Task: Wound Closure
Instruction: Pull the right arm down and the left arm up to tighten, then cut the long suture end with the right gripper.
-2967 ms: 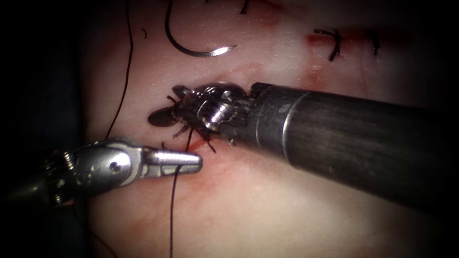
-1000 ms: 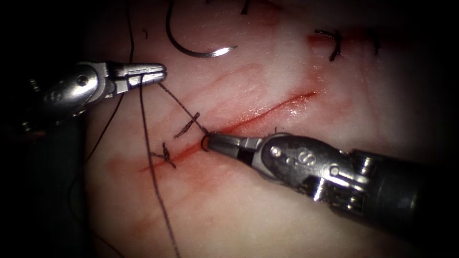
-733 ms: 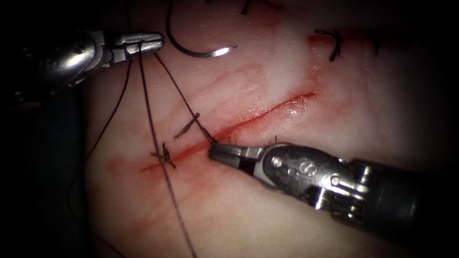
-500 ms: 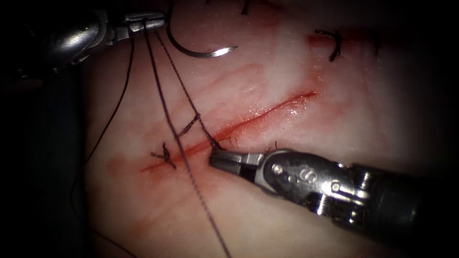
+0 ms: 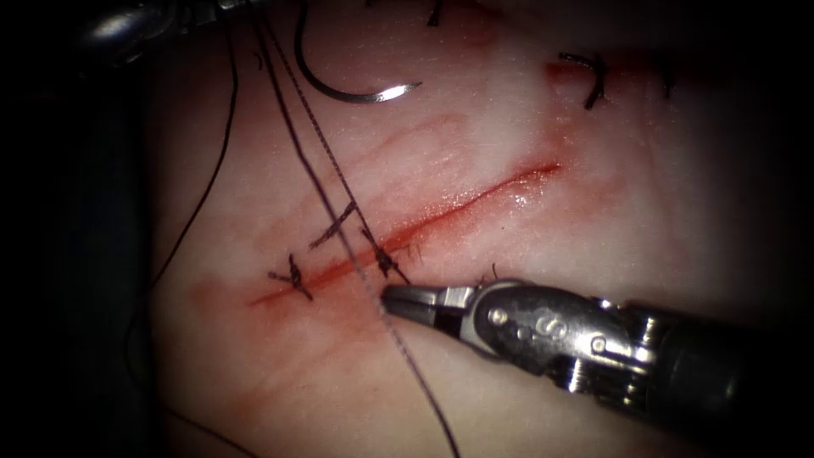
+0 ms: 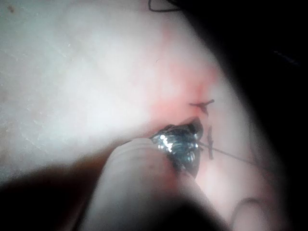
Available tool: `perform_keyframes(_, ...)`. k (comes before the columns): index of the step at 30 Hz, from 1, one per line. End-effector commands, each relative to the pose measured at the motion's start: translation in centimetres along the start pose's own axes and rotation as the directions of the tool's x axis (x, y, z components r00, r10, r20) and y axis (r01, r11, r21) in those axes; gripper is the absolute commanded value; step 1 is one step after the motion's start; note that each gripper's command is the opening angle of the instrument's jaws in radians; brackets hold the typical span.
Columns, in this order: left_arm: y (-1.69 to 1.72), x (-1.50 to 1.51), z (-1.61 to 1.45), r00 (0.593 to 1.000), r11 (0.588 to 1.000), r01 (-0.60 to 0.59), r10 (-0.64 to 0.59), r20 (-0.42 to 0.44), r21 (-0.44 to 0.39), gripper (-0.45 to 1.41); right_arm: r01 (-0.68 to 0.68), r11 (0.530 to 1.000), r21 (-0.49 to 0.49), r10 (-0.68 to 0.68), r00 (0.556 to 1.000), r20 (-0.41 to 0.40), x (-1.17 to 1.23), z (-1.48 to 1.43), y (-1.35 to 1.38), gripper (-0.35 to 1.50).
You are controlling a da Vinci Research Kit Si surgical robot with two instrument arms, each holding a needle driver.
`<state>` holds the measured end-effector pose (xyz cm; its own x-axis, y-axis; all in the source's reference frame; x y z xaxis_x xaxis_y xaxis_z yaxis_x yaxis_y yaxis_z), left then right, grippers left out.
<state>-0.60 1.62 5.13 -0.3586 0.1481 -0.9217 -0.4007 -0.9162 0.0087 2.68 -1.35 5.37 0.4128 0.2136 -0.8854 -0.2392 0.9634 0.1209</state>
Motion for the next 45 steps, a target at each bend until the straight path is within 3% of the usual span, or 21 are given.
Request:
perform_keyframes(1, -0.08, 0.01, 0.05, 1.0, 1.0, -0.01, 0.01, 0.003, 0.018, -0.35, 0.002, 1.0, 0.002, -0.002, 1.0, -0.003, -0.01, 0.08, 0.02, -0.35)
perform_keyframes(7, -0.33, -0.03, -0.04, 0.998, 0.993, -0.058, 0.055, 0.041, 0.1, -0.35, 0.012, 1.0, 0.016, -0.012, 1.0, -0.002, -0.07, 0.15, -0.03, -0.35)
perform_keyframes(11, -0.4, -0.13, -0.04, 0.99, 0.983, -0.13, 0.122, 0.065, 0.13, -0.35, 0.049, 0.996, 0.069, -0.052, 0.998, 0.044, -0.29, 0.22, -0.15, -0.35)
perform_keyframes(17, -0.38, -0.33, -0.05, 0.98, 0.974, -0.186, 0.175, 0.095, 0.128, -0.35, 0.016, 0.991, 0.131, -0.027, 0.996, 0.089, -0.5, 0.23, -0.31, -0.35)
perform_keyframes(23, -0.41, -0.43, -0.07, 0.979, 0.972, -0.192, 0.179, 0.101, 0.135, -0.35, 0.003, 0.991, 0.135, -0.016, 0.995, 0.098, -0.5, 0.19, -0.3, -0.35)
perform_keyframes(25, -0.38, -0.34, -0.08, 0.981, 0.977, -0.183, 0.174, 0.08, 0.111, -0.35, -0.007, 0.995, 0.095, 0.003, 0.999, 0.044, -0.38, 0.19, -0.26, -0.35)
perform_keyframes(26, -0.36, -0.27, -0.08, 0.984, 0.979, -0.175, 0.17, 0.057, 0.105, -0.35, -0.014, 0.998, 0.058, 0.012, 1.0, 0.027, -0.32, 0.19, -0.24, -0.25)
perform_keyframes(28, -0.32, -0.14, -0.07, 0.986, 0.981, -0.167, 0.166, 0.024, 0.094, -0.35, -0.029, 1.0, -0.012, 0.03, 0.999, 0.023, -0.21, 0.19, -0.19, 0.76)
perform_keyframes(29, -0.3, -0.05, -0.07, 0.987, 0.983, -0.159, 0.159, 0.005, 0.086, -0.35, -0.041, 0.999, -0.017, 0.041, 0.999, 0.014, -0.12, 0.18, -0.15, 0.88)
perform_keyframes(37, -0.19, 0.97, -0.18, 0.969, 0.977, -0.197, 0.207, -0.133, 0.079, -0.35, -0.179, 0.982, -0.062, 0.179, 0.984, -0.003, 0.22, 0.02, 0.12, 1.18)
perform_keyframes(42, -0.16, 1.47, -0.35, 0.961, 0.982, -0.182, 0.19, -0.201, 0.059, -0.35, -0.271, 0.959, -0.081, 0.27, 0.962, -0.022, 0.36, -0.05, 0.29, 1.29)
perform_keyframes(45, -0.12, 1.57, -0.38, 0.96, 0.983, -0.179, 0.184, -0.212, 0.045, -0.35, -0.316, 0.945, -0.082, 0.316, 0.949, -0.023, 0.41, -0.04, 0.38, 1.33)
